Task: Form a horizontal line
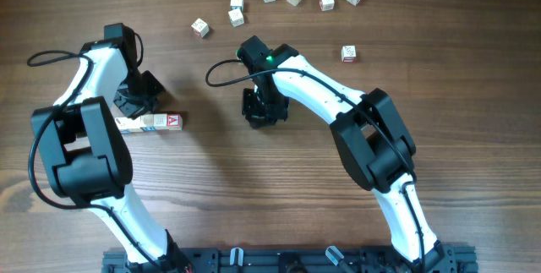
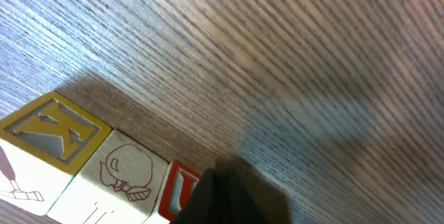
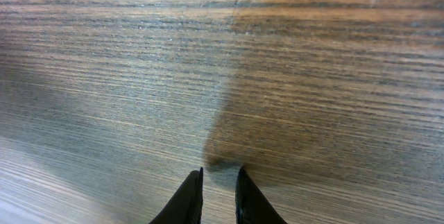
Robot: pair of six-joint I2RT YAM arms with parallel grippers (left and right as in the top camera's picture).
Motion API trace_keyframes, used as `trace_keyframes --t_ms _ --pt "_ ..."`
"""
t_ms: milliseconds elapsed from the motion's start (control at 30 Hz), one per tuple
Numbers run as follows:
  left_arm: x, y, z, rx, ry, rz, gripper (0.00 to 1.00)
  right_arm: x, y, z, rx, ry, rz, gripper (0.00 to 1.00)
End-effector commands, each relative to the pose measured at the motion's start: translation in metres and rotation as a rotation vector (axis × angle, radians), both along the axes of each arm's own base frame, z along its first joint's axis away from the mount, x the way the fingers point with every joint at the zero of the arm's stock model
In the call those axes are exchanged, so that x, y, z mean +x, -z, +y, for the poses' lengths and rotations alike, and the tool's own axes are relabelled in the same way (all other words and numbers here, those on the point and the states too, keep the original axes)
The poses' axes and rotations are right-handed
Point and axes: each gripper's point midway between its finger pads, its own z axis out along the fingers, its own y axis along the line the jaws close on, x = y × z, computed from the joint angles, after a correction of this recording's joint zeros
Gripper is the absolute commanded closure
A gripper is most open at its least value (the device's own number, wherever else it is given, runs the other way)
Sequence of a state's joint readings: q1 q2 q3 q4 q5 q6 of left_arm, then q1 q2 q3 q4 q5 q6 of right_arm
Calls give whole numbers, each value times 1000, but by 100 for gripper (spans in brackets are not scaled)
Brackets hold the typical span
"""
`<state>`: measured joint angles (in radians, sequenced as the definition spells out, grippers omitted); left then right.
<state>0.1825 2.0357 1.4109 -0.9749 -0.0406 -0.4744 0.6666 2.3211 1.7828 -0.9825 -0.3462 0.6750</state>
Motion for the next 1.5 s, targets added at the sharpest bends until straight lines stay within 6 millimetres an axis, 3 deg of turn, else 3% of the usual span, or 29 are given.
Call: trace_keyframes --t_ms 0,433,700,1100,1467 --pt "-5 5 3 10 -18 26 96 2 35 -23 -128 -12 -20 82" --pt "-6 5 3 10 -18 28 96 2 35 -24 -128 -13 -20 82" --pt "13 5 16 74 -19 -48 96 2 35 -24 -128 -13 -20 82" --pt "-6 4 46 89 -96 2 96 2 35 -23 -128 -13 -20 82" --pt "-9 4 47 84 -101 11 96 2 35 -23 -128 -13 -20 82"
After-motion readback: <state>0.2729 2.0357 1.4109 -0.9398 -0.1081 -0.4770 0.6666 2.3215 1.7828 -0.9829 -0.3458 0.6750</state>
